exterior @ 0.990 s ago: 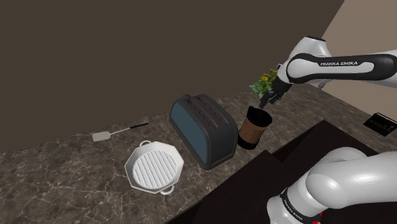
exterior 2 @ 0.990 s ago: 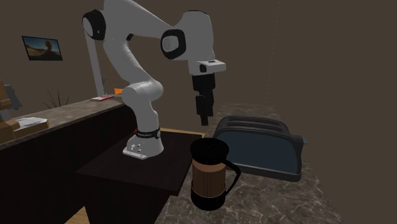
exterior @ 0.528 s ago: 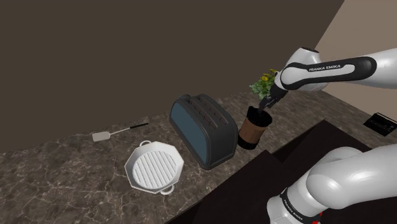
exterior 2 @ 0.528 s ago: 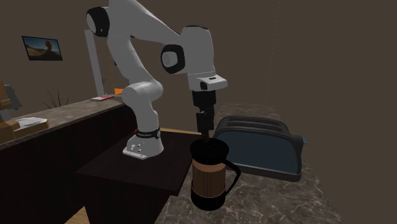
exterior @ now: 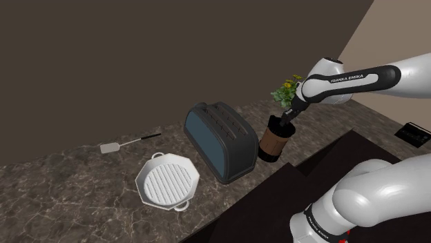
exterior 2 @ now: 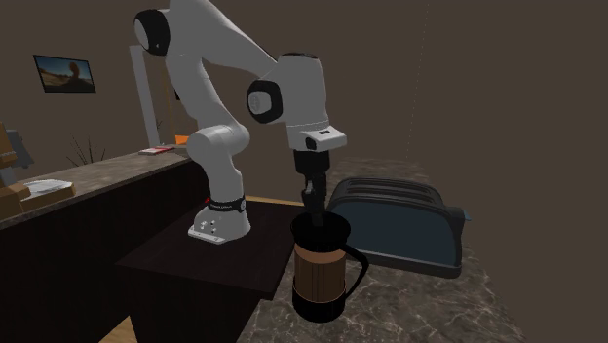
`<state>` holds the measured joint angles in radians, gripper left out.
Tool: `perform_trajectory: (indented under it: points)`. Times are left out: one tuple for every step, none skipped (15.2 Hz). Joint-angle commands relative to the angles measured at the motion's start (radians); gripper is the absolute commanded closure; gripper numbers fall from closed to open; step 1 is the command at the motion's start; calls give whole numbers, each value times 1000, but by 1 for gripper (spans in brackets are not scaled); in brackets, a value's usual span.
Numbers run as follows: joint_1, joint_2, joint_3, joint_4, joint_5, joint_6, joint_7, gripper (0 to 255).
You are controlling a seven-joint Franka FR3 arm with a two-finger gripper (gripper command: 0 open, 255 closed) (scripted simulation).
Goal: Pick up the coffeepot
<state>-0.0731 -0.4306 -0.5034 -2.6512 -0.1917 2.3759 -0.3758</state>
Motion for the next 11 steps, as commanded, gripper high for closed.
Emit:
perform_trajectory:
  points:
    - [0,1,0,-1,0,1,0,255]
    - [0,1,0,0,0,1,0,255]
    - [0,1,0,0,0,1,0,255]
    - [1,1,0,0,0,1,0,255]
    - [0,1,0,0,0,1,0,255]
    - [0,1,0,0,0,1,0,255]
    - [0,1,-1,-2,0,2,0,255]
    - [-2,-9,4,5,-1,-15,2,255]
    - [-3,-18,8,13,-2,-31,4,255]
    - [-5,-27,12,20,-3,-47,7,255]
    - [-6,-36,16,28,-4,-64,9,255]
